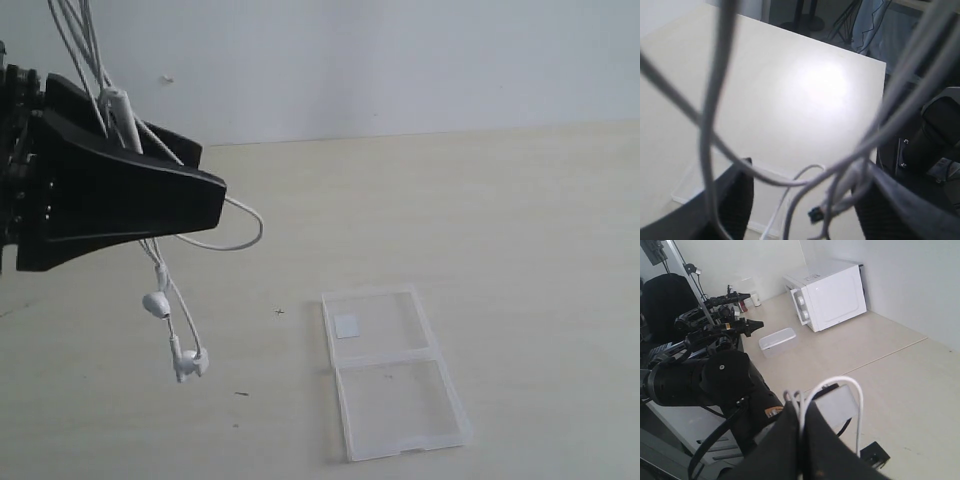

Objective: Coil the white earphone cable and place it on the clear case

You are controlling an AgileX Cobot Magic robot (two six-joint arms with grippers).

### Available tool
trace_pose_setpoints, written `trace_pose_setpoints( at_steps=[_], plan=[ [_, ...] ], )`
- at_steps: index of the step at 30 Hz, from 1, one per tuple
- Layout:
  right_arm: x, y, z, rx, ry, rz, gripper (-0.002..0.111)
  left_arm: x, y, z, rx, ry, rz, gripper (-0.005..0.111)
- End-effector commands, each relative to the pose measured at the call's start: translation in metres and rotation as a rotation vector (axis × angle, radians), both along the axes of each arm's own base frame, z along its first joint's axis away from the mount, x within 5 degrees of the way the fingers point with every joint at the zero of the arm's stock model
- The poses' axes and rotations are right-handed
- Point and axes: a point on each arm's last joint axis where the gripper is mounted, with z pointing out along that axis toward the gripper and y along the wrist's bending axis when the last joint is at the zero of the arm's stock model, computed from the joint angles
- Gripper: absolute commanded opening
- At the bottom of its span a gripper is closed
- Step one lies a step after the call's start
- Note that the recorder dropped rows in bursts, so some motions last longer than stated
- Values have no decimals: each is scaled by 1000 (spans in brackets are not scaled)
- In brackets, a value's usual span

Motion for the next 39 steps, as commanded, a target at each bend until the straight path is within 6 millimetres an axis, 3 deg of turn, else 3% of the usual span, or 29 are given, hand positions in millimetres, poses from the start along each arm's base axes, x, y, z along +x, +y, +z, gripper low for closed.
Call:
trace_pose_setpoints(
  at_steps=[1,7,16,21,39],
  plan=[
    [-3,0,3,7,-13,13,0,4,1,3,-35,-12,51,57],
    [-4,0,3,0,-9,29,0,7,2,5,-62,-20,93,51],
    [-5,0,2,-4,-5,40,0,12,4,6,-68,-37,143,25],
    [-6,0,3,-6,-8,44,0,13,5,7,-75,-43,166,1],
    [-13,-26,-5,-251,29,-88,0,0,17,19,-14,-147,239,0]
  ],
)
